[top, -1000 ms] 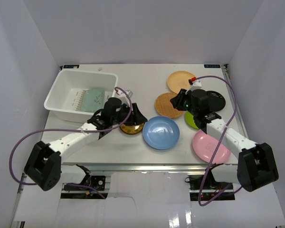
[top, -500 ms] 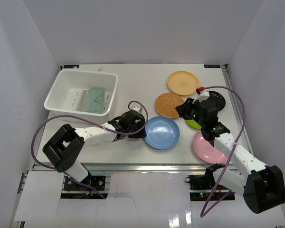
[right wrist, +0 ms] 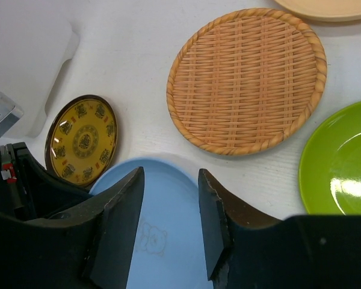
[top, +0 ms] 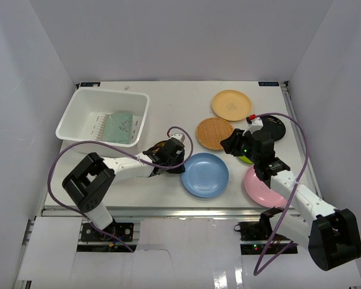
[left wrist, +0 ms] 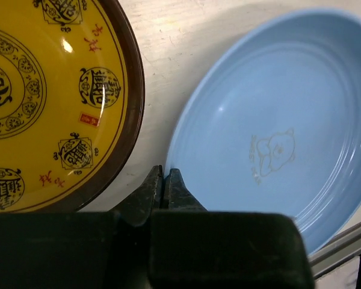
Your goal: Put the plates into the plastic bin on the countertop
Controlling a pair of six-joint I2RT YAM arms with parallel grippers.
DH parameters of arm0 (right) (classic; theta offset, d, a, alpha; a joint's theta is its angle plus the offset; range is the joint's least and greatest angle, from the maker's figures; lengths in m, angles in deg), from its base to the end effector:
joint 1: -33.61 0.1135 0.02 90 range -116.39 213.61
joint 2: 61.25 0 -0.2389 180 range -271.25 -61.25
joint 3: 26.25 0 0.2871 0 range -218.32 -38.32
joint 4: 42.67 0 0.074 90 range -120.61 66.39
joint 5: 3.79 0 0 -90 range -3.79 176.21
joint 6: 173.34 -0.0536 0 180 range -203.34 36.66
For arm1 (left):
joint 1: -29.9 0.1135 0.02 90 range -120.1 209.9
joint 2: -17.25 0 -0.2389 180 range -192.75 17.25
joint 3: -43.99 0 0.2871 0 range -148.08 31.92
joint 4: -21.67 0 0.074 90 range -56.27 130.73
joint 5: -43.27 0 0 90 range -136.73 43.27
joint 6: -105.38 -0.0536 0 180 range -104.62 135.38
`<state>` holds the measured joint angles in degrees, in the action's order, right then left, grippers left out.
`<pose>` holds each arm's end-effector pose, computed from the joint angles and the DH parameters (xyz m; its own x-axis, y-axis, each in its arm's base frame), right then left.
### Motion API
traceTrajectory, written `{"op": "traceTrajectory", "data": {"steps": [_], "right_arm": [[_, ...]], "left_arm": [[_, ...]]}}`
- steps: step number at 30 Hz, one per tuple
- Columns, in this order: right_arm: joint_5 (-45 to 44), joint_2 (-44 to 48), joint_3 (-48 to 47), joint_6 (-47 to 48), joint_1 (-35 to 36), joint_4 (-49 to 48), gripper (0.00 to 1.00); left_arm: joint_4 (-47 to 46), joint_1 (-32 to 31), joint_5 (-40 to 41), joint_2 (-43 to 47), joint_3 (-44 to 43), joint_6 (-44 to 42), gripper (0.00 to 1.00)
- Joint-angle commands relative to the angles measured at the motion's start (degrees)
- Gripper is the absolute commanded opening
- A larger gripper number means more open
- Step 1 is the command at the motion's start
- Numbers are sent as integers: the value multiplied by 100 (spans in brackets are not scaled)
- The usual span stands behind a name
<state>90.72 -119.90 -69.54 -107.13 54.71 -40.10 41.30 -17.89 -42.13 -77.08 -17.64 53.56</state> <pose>0.2726 0.1097 0.2022 -0.4357 0.2629 -0.8608 -0.2764 0.8711 0.4059 0.2434 -0.2619 0.0958 -0.8540 0.0245 -0.5196 0.2258 0.9174 -0.3278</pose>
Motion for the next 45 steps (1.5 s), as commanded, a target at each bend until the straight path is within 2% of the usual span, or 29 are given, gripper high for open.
{"op": "traceTrajectory", "data": {"steps": [1, 9, 12, 15, 16, 18, 19, 24, 26, 28, 31, 37, 41, 45], "right_arm": [[23, 91, 37, -3, -1, -114, 48], [-56, 661, -332, 41, -1, 229, 56], [-135, 750, -507, 85, -1, 255, 57], [-223, 741, -569, 59, -1, 194, 57], [-197, 724, -526, 33, -1, 81, 57], [-144, 671, -499, -11, -1, 18, 57], [-118, 636, -473, -20, -1, -25, 57], [207, -128, -613, 15, 157, -175, 57], [182, -304, -666, -3, 455, -307, 57], [-2, -532, -727, 6, 805, -447, 57], [58, -893, -876, 6, 1122, -500, 58], [-12, -1543, -1060, -29, 1484, -659, 59], [-143, -2341, -1429, -64, 1791, -579, 72], [-143, -3089, -1799, -205, 2055, -676, 73]], "left_arm": [[262, -46, 111, 246, -89, -117, 0], [649, -20, -47, 1661, -484, -283, 0], [701, 182, 129, 2233, -712, -345, 0], [859, 664, 532, 2602, -1020, -495, 0], [851, 1118, 533, 2795, -1116, -486, 0], [773, 1612, 673, 2988, -1117, -399, 0], [737, 2154, 621, 3060, -1143, -277, 0], [851, 3222, 1130, 3078, -1328, -249, 0], [842, 3810, 1254, 3025, -1319, -118, 0], [781, 4537, 1009, 2955, -1319, 58, 0], [561, 5488, 70, 2876, -1240, 498, 0], [1027, 5816, 444, 2348, -1311, 130, 0], [1132, 5825, 998, 2305, -1161, -266, 0], [1299, 5825, 1201, 2120, -1153, -600, 2]]}}
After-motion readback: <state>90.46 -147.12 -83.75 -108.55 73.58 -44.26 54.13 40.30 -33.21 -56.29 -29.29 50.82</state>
